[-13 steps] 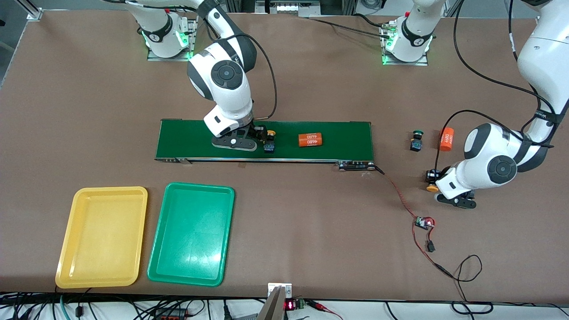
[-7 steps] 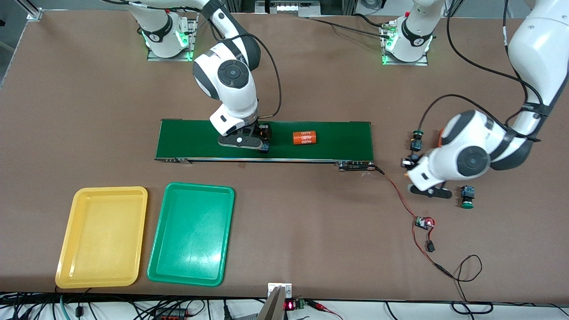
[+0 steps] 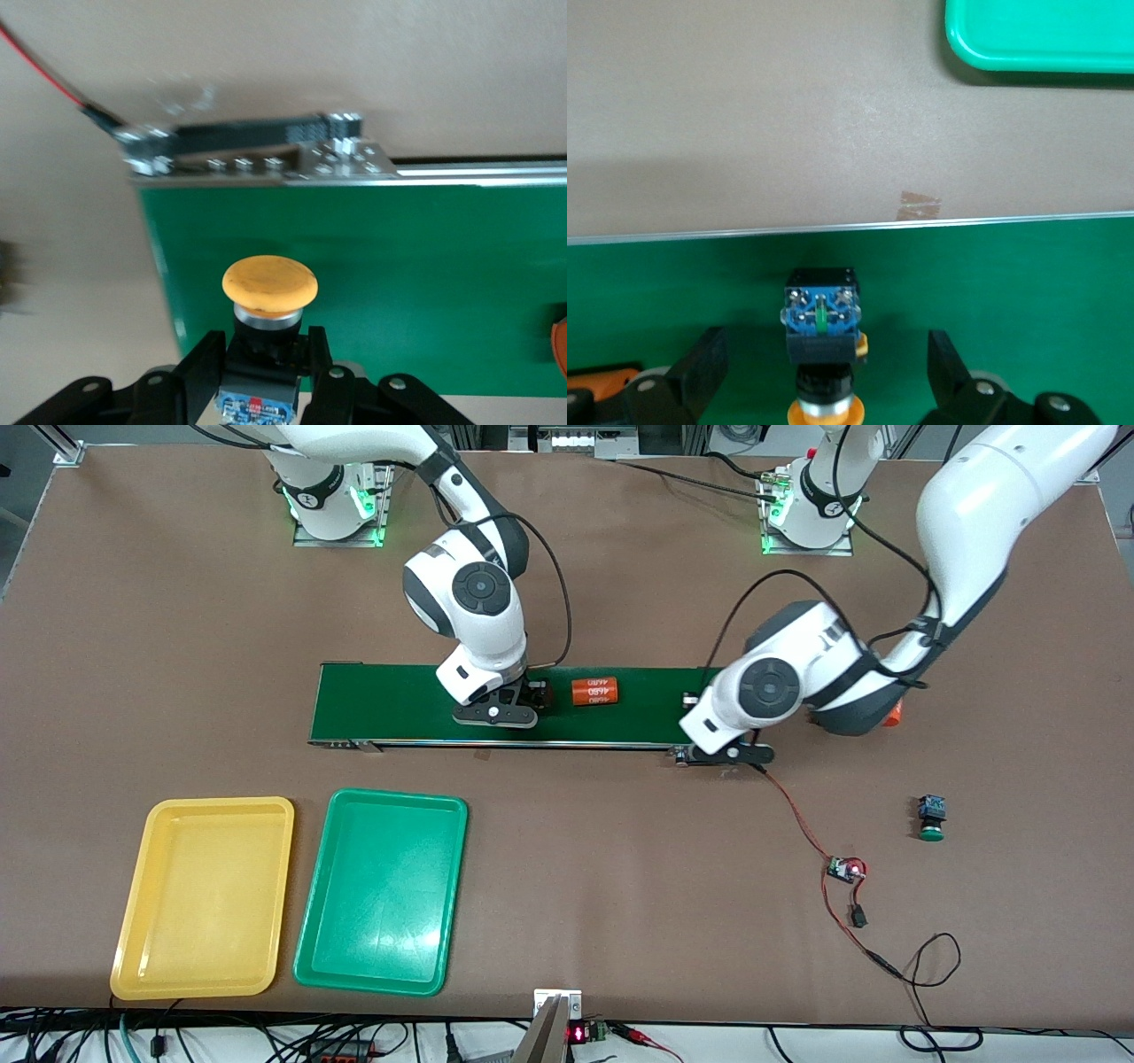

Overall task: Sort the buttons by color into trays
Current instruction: 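Grasp the yellow button with the right gripper while the left places another, then drop the yellow button into the yellow tray while the left grasps green button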

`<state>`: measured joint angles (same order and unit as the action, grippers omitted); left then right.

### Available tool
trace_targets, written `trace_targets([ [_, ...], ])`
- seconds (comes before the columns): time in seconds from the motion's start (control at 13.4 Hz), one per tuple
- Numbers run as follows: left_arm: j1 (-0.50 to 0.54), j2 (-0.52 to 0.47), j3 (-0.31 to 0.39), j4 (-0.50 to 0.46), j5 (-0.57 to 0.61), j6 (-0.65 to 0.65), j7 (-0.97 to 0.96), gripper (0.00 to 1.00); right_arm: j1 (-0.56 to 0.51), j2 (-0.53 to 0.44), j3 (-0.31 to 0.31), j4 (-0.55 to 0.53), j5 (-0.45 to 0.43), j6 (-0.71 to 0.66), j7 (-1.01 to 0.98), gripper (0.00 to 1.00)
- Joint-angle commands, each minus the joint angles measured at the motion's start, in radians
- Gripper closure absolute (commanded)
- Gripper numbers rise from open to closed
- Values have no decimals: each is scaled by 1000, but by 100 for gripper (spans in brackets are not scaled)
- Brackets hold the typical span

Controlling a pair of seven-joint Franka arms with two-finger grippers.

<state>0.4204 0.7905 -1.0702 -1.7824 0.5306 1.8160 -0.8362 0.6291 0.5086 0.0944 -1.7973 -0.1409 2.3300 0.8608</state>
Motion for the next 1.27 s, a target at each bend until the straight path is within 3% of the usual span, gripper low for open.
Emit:
trace_targets([
  [0.0,6,13,7,-8,-12,23,-20,78,-15,36,1,12,-37,44,14,8],
  [0.07,-3,13,9,-11,-14,26,-21,55,-19,45,-2,12,-43,60,7,18],
  [0.22,-15,12,22,-8,-12,23,-20,0,-25,62,-4,12,-65,83,6,40],
  [0.45,1,-4,9,18,-12,9,-6,0,-31,59,-22,16,-57,78,-5,97],
  [0.6,18,-22,9,95,-9,-70,0,0,-54,44,-27,50,-46,37,-8,100],
  [0.82,35,-17,56,248,35,-184,157,0,-103,25,-33,198,-13,-192,-151,100],
  [0.97,63,-16,128,288,104,-173,308,0,-124,25,-114,286,68,-267,-294,100],
  [1.19,81,-10,235,354,186,-94,561,0,-195,25,-197,296,86,-268,-518,100],
])
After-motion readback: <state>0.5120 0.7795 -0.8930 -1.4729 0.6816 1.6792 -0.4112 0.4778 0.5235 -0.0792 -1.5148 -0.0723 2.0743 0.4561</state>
